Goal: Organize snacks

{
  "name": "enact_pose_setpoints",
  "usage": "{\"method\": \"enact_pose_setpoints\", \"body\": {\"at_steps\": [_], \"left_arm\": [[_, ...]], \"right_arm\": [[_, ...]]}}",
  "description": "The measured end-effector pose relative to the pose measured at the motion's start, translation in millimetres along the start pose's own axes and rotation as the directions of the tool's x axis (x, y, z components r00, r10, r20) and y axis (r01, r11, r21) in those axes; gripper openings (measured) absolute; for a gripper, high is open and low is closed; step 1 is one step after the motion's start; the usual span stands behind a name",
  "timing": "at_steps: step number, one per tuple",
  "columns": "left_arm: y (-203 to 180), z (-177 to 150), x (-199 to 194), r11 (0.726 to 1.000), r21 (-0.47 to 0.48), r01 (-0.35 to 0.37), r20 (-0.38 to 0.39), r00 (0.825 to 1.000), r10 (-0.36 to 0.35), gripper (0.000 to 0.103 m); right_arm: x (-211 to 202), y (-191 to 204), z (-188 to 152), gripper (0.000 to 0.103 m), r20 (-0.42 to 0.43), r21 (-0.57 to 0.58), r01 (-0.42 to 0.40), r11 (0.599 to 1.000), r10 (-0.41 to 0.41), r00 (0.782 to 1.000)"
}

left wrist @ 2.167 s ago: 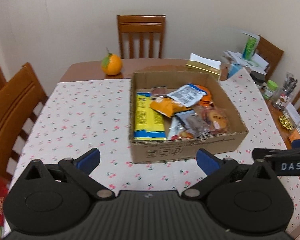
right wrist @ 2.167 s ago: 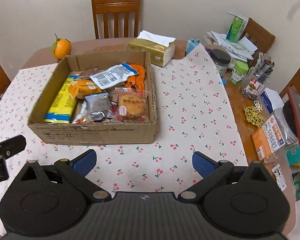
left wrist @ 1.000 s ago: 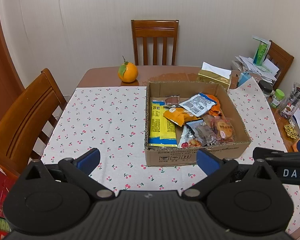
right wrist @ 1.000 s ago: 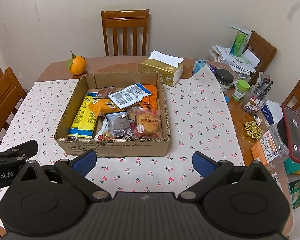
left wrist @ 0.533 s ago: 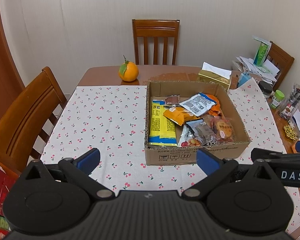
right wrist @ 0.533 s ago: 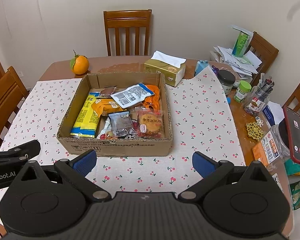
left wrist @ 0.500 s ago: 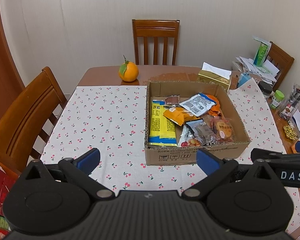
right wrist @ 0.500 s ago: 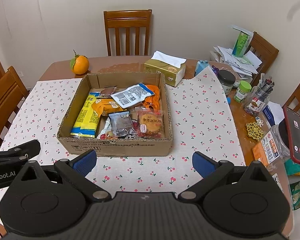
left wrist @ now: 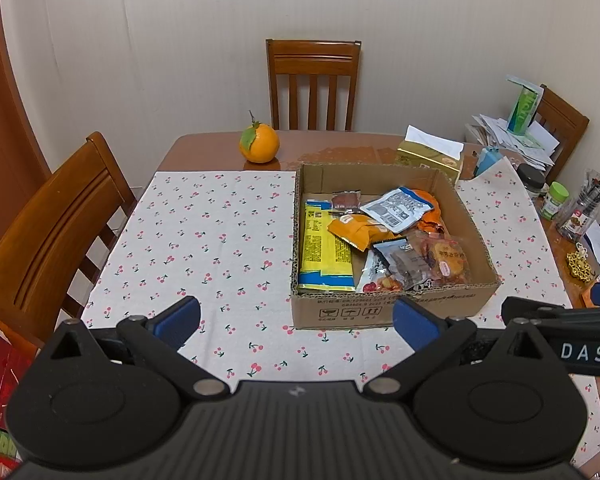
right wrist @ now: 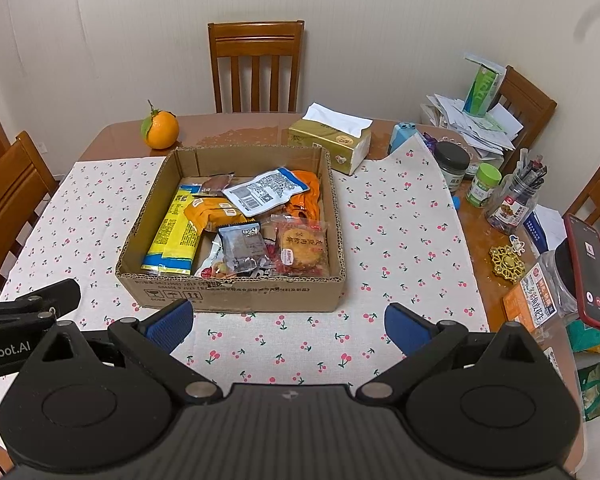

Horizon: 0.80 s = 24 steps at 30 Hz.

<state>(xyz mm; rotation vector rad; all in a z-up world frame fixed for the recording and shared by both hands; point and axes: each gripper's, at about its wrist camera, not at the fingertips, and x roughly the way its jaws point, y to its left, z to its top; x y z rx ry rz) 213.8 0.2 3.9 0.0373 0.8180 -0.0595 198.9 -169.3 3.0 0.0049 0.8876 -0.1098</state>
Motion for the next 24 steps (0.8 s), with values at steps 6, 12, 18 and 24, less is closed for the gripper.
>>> {"method": "enact_pose_setpoints", "body": {"at_steps": [6, 12, 18, 24], "left_arm": [[0.2, -0.3, -0.5, 1.0, -0.002, -0.001, -0.001, 1.0, 0.001, 0.102], [1.4, -0.5, 0.5, 1.0, -0.003, 0.0, -0.005, 1.0, 0.0, 0.102], [1.7, -0.3, 1.3, 1.0, -0.003, 0.001, -0.009, 1.0, -0.001, 0.102], [0.7, 0.4, 1.4, 1.0, -0.004, 0.001, -0.011, 1.0, -0.001, 0.102]], "right_arm": [[-1.6, 1.0, 0.1, 0.103, 0.0, -0.002, 0.001, 1.0, -0.001, 1.0], [-1.4, 1.5, 0.4, 0.103, -0.002, -0.004, 0.003, 1.0, -0.003, 1.0], [-1.7, 1.2, 0.7, 0.103, -0.003, -0.006, 0.006, 1.0, -0.006, 1.0], [0.0, 1.3, 1.2, 0.103, -0.006, -0.005, 0.006, 1.0, -0.006, 1.0]]}}
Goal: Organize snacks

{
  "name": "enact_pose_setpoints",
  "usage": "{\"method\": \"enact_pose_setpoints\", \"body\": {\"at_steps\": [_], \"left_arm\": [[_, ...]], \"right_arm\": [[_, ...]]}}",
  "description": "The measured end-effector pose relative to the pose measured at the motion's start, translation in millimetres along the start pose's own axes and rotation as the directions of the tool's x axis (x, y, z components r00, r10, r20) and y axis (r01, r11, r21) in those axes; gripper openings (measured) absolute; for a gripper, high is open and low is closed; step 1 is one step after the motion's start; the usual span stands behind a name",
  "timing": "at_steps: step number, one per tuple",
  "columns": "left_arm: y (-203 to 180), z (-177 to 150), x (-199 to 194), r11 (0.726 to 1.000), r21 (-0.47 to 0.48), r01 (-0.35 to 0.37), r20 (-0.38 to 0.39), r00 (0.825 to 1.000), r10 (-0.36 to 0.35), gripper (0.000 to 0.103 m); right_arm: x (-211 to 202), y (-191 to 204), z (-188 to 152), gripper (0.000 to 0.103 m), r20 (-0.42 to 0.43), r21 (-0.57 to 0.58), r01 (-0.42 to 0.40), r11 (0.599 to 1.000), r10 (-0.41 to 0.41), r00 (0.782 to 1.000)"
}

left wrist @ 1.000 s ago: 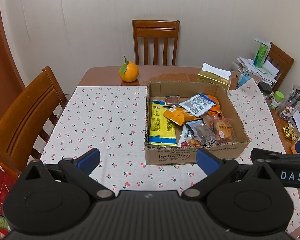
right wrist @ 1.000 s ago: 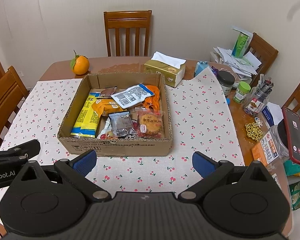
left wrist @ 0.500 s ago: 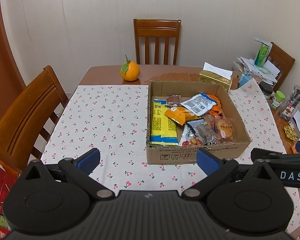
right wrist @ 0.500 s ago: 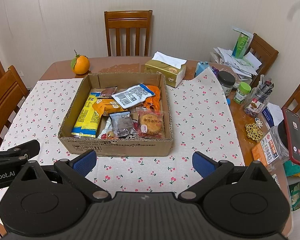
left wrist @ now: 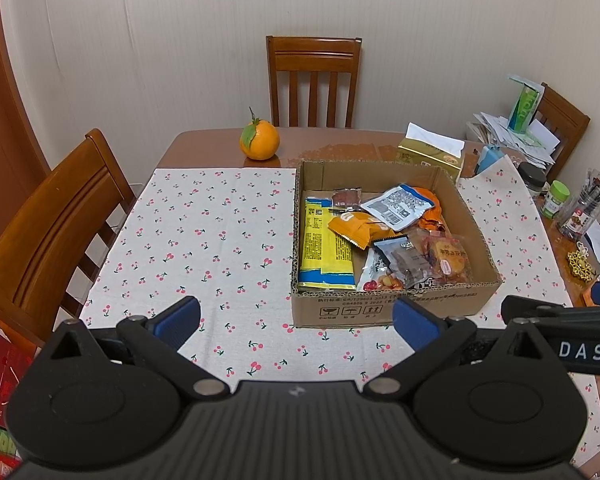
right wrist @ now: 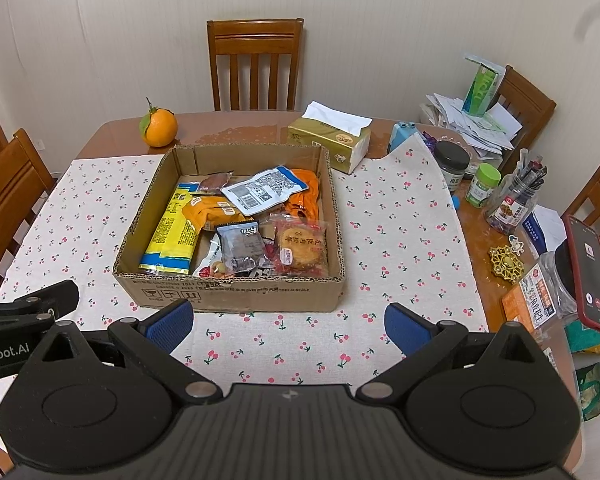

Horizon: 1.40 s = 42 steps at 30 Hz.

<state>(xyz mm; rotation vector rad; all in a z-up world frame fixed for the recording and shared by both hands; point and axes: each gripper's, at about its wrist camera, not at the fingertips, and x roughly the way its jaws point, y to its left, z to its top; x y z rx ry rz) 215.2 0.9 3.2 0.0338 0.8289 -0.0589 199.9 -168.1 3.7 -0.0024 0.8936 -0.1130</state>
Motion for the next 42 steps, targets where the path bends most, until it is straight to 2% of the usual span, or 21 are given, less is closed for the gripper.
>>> {"method": "enact_pose_setpoints", "body": {"at_steps": [42], "left_arm": [[-1.3, -2.4, -0.8, 1.0, -0.006, 0.006, -0.006, 1.0, -0.006, 0.102]], "right_arm": [[-3.3, 0.0, -0.6, 0.103, 0.006, -0.007, 0.014, 1.0, -0.014, 1.0]]}}
